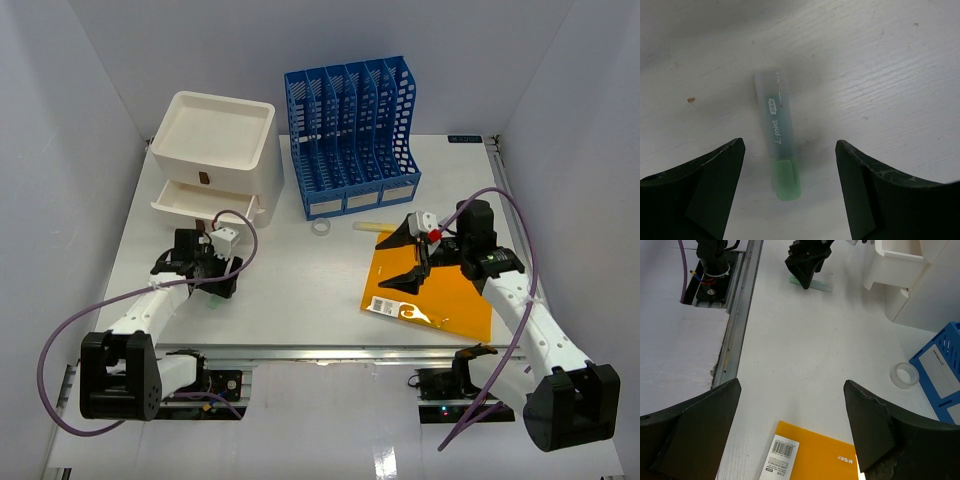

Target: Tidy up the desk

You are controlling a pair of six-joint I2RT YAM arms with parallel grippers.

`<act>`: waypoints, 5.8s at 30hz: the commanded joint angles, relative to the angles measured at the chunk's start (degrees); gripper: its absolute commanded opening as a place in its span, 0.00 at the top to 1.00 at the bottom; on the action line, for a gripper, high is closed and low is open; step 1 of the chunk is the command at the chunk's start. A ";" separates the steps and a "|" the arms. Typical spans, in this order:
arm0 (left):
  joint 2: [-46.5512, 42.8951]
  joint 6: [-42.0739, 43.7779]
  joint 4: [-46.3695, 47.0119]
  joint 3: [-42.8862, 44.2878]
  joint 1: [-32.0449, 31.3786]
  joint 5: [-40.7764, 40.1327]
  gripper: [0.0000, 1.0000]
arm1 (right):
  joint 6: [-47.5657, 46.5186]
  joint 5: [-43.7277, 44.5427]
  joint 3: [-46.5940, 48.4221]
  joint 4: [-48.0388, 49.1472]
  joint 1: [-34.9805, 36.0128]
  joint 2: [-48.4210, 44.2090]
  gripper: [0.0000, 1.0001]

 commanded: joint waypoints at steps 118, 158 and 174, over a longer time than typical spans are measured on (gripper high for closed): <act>-40.33 -64.78 10.78 -4.21 7.58 25.92 0.02 | -26.43 46.39 43.06 -14.69 4.94 62.78 0.18; -49.96 -69.81 -19.68 8.14 7.60 -7.58 0.02 | 9.68 60.54 90.46 4.91 44.41 74.67 0.92; -49.09 -69.44 -19.17 8.24 7.63 -4.93 0.02 | 7.39 65.38 87.14 18.62 44.32 77.59 0.14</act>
